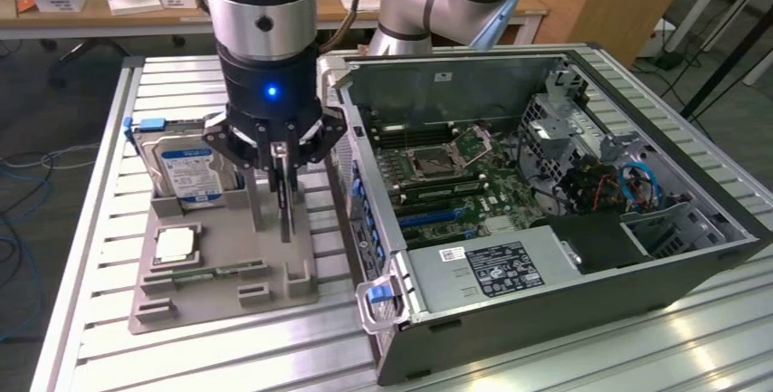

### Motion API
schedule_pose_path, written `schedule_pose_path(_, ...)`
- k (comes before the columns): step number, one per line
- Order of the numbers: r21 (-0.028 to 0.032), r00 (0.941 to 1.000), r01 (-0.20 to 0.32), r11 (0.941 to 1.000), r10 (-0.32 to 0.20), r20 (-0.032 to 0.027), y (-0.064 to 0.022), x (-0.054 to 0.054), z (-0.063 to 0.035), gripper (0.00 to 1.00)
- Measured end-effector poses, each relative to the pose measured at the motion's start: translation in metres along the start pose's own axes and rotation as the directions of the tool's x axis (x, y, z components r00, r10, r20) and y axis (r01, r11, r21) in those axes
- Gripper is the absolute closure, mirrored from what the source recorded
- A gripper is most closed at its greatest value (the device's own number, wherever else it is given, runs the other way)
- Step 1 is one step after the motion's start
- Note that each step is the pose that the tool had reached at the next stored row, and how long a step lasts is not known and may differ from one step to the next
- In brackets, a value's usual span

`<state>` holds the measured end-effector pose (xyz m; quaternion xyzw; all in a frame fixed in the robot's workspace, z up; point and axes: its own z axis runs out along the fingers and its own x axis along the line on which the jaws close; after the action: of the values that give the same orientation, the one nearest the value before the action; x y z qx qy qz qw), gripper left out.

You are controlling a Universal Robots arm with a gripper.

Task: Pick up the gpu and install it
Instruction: 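Pick up the gpu and move the gpu toward the slot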

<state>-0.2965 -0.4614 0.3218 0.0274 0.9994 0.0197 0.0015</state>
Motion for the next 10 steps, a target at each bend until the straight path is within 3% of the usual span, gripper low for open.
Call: schedule_pose_path(10, 0.0001, 1.0000, 0.001, 1.0000, -0.001, -0.0001, 0.0010, 0.000, -0.0263, 0.74)
